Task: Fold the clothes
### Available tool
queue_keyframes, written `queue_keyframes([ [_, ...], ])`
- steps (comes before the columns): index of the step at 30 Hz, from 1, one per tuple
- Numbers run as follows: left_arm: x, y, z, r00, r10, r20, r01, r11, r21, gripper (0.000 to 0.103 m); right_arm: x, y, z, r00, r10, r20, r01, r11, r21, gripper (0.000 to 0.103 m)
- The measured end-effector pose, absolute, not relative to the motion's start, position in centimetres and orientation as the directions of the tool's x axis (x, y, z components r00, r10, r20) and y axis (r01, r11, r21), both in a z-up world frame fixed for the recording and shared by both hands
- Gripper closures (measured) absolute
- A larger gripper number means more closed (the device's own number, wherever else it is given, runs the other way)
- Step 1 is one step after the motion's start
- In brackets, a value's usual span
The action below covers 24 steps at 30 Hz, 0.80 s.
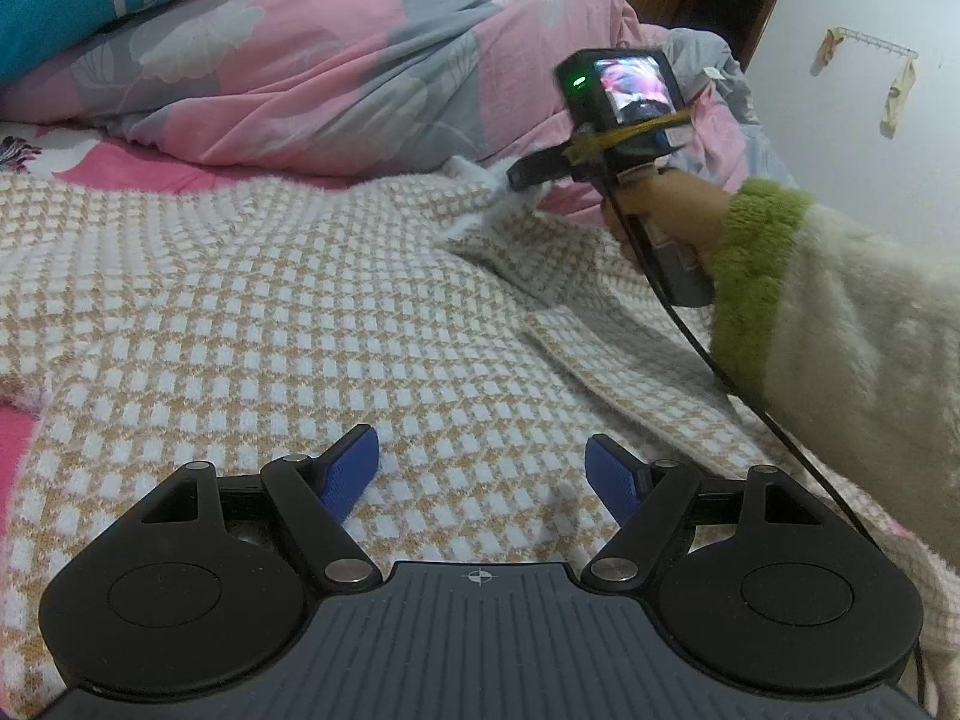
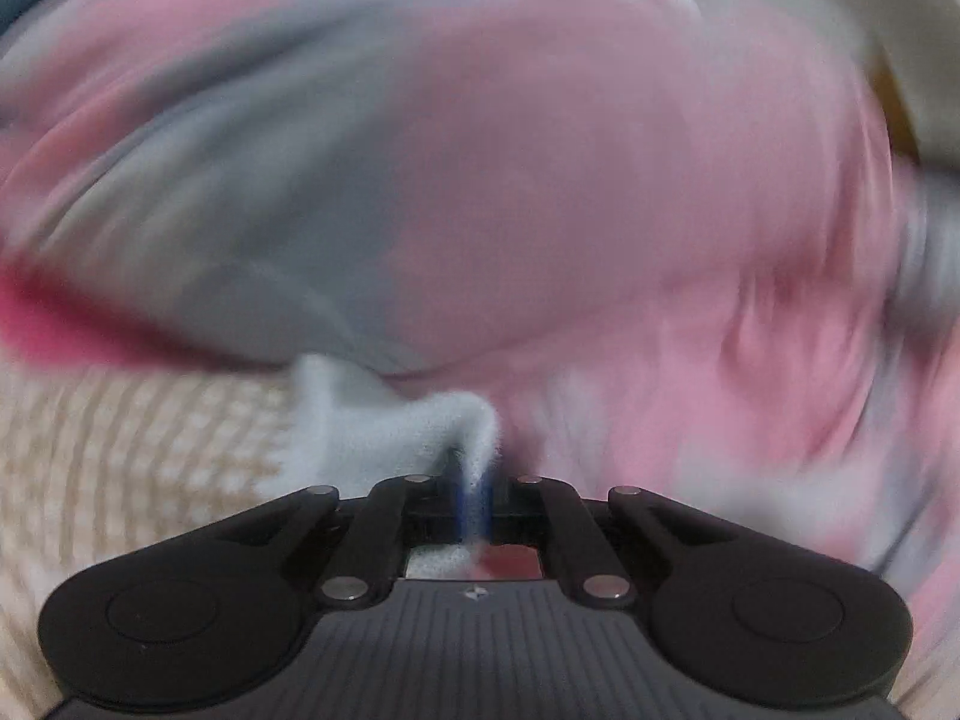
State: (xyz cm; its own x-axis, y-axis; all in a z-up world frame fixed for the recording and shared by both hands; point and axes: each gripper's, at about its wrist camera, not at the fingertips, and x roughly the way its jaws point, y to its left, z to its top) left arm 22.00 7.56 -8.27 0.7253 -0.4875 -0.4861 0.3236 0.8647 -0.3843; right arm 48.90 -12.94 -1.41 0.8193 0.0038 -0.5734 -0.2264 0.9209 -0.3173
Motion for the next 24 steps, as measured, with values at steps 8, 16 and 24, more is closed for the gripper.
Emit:
queue_keyframes([
  [8,21.9,7.4,-8.2,0.727,-0.485,-0.486,0.320,0.866,-0.385,0.026,49.9,-20.4,2.8,0.738,0.371,-0.564,-0.213,0.921,0.327,0.060],
  [16,21.9,7.3,-8.3,0.727,-0.486,-0.484,0.322,0.865,-0.385,0.025,53.9,-17.8,0.3,0.558,0.384,-0.735,-0.238,0.923,0.302,0.053],
  [24,22.0,7.1,-8.3,0.728,-0.487,-0.484,0.322,0.865,-0.386,0.025,46.3,-16.6,3.0,0.615,0.511,-0.601,-0.551,0.823,0.135,0.087],
])
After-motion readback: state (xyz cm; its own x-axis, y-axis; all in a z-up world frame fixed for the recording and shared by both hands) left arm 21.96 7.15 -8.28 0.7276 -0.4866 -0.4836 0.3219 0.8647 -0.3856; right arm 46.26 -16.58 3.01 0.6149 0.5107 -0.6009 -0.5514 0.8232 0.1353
